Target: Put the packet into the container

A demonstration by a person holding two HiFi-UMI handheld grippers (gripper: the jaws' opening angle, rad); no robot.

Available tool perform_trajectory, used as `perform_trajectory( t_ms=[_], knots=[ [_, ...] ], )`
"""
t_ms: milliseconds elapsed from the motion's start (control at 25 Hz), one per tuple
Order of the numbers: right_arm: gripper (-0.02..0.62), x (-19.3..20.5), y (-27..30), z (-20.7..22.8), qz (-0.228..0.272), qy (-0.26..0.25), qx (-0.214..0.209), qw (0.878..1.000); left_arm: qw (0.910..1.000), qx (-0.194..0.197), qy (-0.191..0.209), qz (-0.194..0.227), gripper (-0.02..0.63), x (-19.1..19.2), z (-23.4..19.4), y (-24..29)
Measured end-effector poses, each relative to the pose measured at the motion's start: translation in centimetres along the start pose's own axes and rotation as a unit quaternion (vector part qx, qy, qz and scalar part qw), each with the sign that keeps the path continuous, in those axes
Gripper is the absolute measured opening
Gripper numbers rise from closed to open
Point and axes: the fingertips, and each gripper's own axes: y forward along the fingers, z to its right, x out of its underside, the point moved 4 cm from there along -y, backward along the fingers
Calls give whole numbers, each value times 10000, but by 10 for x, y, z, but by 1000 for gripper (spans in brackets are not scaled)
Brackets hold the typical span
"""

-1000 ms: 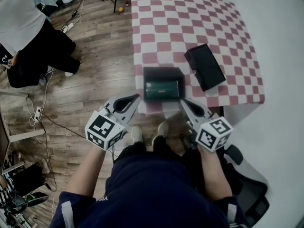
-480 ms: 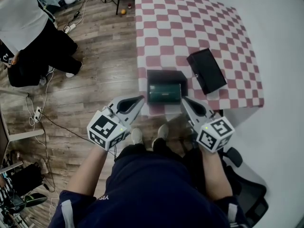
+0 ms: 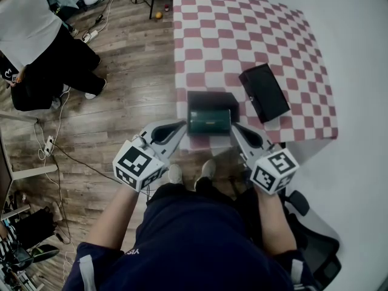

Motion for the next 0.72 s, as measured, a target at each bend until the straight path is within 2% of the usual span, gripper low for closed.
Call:
perform_trajectory(
  t_ms=[720],
  knots=[
    [15,7,-9,18,-67,-2,-174,9998,9997,-238,-111,-27,23,0,7,13]
  ],
)
